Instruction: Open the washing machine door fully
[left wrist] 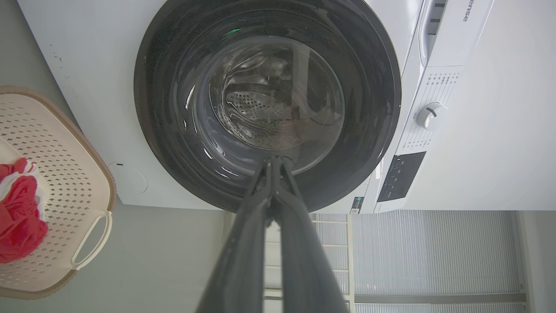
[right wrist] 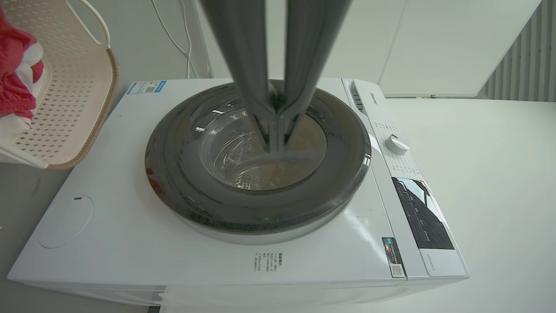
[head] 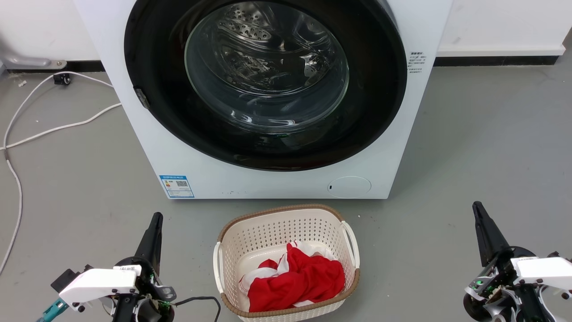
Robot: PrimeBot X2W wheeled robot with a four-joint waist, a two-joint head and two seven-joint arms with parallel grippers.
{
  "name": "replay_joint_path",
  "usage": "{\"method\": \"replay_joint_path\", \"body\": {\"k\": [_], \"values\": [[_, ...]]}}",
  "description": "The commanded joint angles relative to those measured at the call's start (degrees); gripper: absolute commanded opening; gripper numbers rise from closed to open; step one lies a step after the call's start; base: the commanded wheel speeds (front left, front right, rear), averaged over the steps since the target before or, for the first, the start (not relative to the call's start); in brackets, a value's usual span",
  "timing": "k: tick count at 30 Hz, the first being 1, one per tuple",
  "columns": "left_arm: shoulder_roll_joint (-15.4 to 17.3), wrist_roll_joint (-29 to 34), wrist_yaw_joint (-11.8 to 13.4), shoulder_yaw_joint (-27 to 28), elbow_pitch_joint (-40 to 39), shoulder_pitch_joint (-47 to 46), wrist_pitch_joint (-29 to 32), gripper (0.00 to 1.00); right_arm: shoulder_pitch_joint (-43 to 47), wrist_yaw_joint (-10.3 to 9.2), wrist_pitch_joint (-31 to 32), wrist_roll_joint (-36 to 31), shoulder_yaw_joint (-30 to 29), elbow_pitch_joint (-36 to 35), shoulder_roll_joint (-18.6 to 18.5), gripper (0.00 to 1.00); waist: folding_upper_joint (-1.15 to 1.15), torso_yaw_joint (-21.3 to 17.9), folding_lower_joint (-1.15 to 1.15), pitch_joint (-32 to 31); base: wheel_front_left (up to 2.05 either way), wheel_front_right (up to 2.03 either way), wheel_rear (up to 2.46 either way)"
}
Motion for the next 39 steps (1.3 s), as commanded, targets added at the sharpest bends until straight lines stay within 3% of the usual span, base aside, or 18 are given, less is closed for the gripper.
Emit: {"method": "replay_joint_path", "body": {"k": [1,9,10,23,39], "values": [[-0.05,0.23,-0.18,0.25,0.03,-0.42,0.11,0.0,-0.65,0.0,0.18,-0.3,-0.07,0.06,0.22,0.0,0.0,0.0,0.0,0.0,0.0,0.0,0.0],[-0.05,0.25,-0.18,0.26,0.03,-0.42,0.14,0.0,-0.65,0.0,0.22,-0.34,-0.1,0.07,0.24,0.0,0.0,0.0,0.0,0.0,0.0,0.0,0.0],[-0.01,0.0,-0.01,0.02,0.0,-0.01,0.0,1.0,0.0,0.0,0.01,-0.01,-0.04,0.0,0.02,1.0,0.0,0.0,0.0,0.0,0.0,0.0,0.0],[-0.1,2.45,0.03,-2.3,-0.77,-0.5,-3.3,1.0,1.19,0.0,-3.28,-3.01,0.86,-1.7,0.08,1.0,0.0,-0.09,0.0,0.03,0.0,0.0,0.0],[-0.09,23.62,-0.01,-2.79,-5.99,-1.31,-7.29,1.0,2.02,0.0,-7.24,-26.86,1.71,-7.27,-0.03,1.0,0.0,-0.39,0.0,0.01,0.0,0.0,0.0]]}}
